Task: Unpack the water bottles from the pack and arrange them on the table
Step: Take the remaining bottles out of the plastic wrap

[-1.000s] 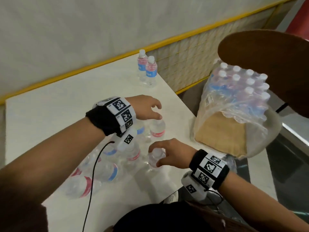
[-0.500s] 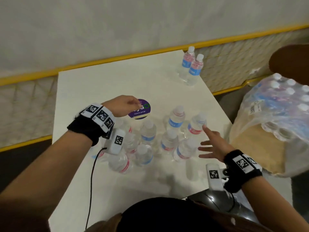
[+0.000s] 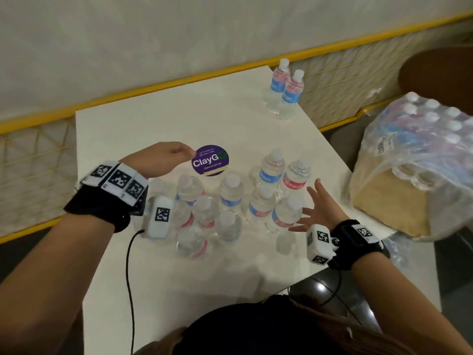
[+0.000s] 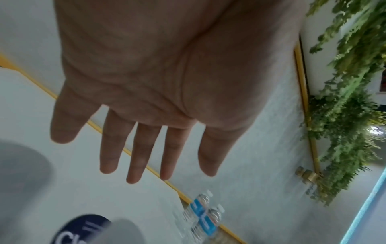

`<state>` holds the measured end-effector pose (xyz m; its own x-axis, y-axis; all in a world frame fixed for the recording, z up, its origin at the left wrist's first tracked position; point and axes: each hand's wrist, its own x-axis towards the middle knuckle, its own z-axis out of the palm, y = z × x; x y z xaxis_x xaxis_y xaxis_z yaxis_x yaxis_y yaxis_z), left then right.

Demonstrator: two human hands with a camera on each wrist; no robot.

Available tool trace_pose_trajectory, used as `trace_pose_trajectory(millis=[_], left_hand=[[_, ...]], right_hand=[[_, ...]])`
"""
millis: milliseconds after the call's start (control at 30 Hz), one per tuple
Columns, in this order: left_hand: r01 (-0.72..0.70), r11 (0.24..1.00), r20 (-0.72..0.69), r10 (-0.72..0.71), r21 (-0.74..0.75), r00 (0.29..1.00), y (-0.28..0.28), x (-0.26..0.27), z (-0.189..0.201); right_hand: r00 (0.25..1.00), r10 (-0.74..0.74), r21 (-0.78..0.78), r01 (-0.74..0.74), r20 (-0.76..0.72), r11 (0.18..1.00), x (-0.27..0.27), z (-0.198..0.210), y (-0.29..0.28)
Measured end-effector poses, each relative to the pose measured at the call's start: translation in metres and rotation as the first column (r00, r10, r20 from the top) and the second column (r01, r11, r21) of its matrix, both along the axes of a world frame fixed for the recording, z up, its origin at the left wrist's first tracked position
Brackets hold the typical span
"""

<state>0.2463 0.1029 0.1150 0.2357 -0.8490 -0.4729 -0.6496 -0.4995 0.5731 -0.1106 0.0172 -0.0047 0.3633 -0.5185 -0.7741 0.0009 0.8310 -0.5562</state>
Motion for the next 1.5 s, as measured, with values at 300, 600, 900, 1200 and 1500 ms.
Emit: trace_pose_trajectory(millis=[300, 600, 900, 1200, 1500], left_hand=[[-0.267, 0.942, -0.109, 0.293, 0.205, 0.950, 0.053, 0.059, -0.034], [-0.331, 0.799, -0.494, 0.579, 0.503, 0.648, 0.074, 0.044, -0.065], [-0.370, 0.837, -0.660, 0.546, 0.403, 0.516, 0.073, 0.044, -0.072], [-0.452, 0.738, -0.687, 0.657, 0.502, 0.310, 0.106, 0.052, -0.113], [-0.297, 0.805, -0.803, 0.574, 0.514, 0.164, 0.081, 0.045, -0.112]], right_hand=[[0.997, 0.041, -0.085, -0.047, -0.071, 0.995, 0.029, -0.006, 0.022], [0.987, 0.062, -0.192, -0.090, -0.146, 0.977, 0.049, 0.004, 0.045], [0.986, 0.135, -0.165, -0.150, -0.102, 0.975, 0.072, -0.010, 0.074], [0.892, 0.216, 0.008, -0.232, -0.397, 0.973, 0.085, -0.011, 0.079], [0.985, 0.159, 0.205, -0.144, -0.061, 0.968, 0.109, -0.010, 0.105]])
